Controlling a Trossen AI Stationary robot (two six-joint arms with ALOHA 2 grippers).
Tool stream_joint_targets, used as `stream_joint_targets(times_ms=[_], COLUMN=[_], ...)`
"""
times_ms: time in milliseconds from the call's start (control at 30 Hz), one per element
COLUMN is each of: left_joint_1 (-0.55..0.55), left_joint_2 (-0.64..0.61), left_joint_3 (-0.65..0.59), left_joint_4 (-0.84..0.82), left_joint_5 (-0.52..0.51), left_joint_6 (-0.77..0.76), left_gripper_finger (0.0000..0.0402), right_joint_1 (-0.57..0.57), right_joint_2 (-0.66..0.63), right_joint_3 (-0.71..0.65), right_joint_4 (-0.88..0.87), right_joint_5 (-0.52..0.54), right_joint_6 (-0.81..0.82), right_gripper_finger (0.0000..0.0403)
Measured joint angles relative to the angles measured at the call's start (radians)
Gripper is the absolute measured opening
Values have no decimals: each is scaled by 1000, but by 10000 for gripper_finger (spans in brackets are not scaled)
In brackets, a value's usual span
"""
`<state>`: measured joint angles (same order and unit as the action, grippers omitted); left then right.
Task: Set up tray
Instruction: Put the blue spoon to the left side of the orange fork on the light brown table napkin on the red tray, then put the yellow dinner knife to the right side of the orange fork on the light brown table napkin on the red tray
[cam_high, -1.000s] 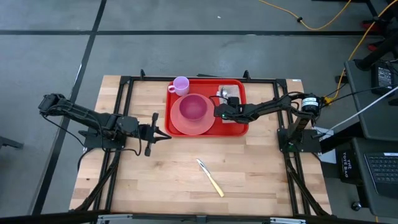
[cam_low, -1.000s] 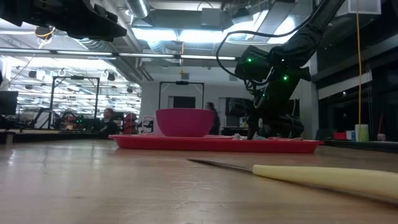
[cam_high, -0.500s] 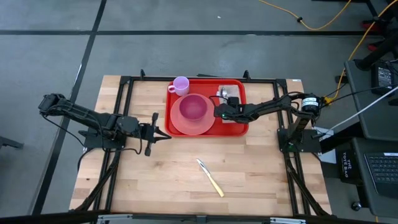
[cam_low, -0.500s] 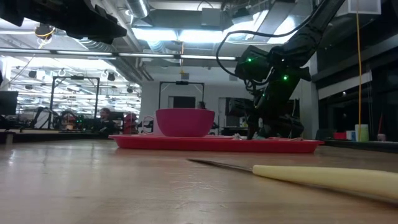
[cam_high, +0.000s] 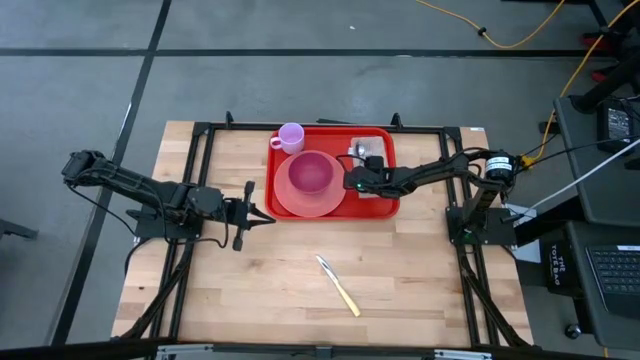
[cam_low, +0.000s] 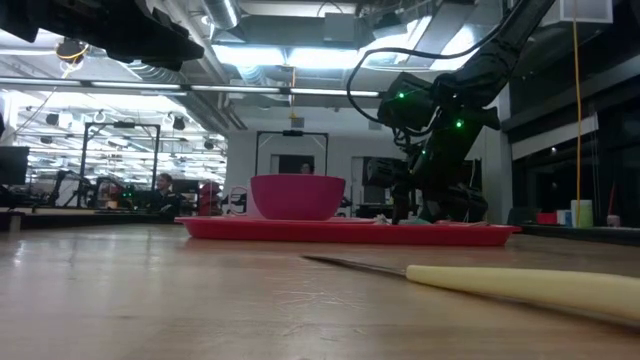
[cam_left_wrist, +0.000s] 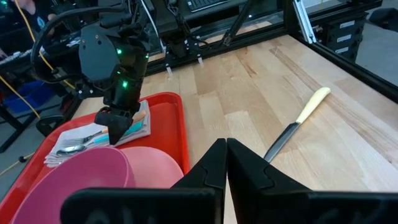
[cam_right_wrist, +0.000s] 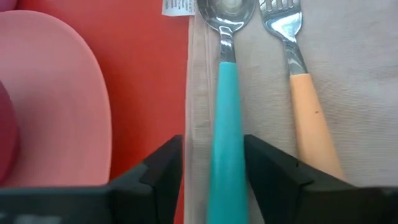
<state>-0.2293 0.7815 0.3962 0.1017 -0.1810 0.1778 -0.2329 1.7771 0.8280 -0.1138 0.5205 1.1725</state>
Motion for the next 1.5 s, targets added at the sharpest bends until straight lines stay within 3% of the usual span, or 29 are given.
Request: stream_joint_targets(times_ms=[433,1000,1300,1500], left_joint_1=[0,0,0,0], left_joint_2=[0,0,0,0], left_joint_3=[0,0,0,0], left_joint_4=[0,0,0,1], left_joint_5=[0,0,0,0], left_joint_6=[0,0,0,0], left_gripper_finger=[4,5,4,4], right_joint_1=[-1,-7,41,111], right_joint_2=[-4,-151,-184,-193], right_joint_3=[0,1,32,94], right_joint_4=[22,-37,-21,-35], right_joint_5=[0,30,9,30], right_joint_6=[0,-69,-250,-457], right_gripper_finger=[180,179,176,131])
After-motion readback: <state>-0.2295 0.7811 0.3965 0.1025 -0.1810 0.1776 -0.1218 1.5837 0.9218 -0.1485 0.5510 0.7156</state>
